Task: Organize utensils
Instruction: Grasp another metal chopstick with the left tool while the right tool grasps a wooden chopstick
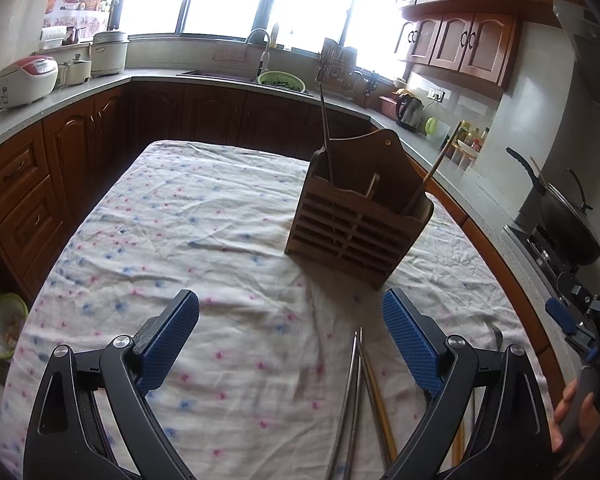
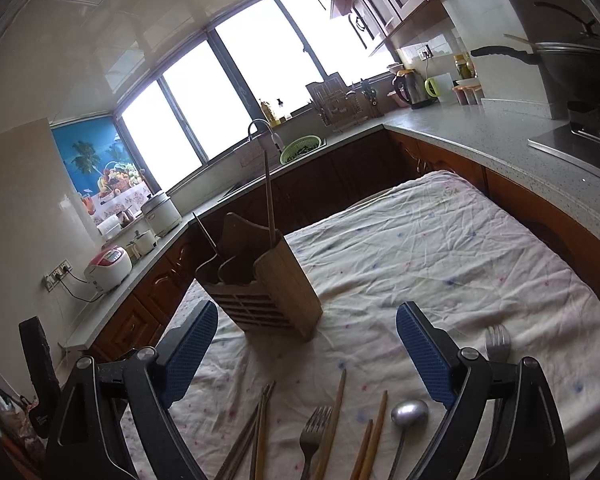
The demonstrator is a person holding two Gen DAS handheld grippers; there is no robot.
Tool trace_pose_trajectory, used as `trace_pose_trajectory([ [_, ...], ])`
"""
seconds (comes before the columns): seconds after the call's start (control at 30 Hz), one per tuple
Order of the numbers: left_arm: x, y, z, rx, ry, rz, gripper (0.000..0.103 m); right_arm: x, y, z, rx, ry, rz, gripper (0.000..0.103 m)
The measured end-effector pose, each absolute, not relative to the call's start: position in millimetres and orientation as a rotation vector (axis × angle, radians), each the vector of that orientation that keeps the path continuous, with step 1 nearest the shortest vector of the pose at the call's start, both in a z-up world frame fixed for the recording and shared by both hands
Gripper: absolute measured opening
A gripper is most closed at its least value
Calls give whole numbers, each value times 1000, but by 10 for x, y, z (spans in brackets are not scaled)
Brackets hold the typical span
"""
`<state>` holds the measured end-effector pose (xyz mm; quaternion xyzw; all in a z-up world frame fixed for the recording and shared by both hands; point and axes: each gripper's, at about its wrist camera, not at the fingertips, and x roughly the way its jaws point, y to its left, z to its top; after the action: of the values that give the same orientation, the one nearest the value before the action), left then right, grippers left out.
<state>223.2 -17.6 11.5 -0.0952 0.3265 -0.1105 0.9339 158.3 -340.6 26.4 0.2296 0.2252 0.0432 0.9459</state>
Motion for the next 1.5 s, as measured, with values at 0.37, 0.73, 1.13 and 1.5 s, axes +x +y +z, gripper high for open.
trace_pose_trajectory([
  [0.37, 1907, -160, -65, -166, 713, -225, 95, 1100, -3346, -12, 440, 526, 73, 92],
  [0.73, 1811, -316, -173, -98, 743, -244, 95, 977, -3227, -137, 365, 562, 75, 92],
  [1.13, 1920, -488, -310, -35, 794, -281, 82, 1144, -3172, -317, 345, 643, 89, 58],
  [1.5, 2123, -732, -506, 20, 889, -328, 61, 1386, -3072, -627, 329, 774, 122, 24],
])
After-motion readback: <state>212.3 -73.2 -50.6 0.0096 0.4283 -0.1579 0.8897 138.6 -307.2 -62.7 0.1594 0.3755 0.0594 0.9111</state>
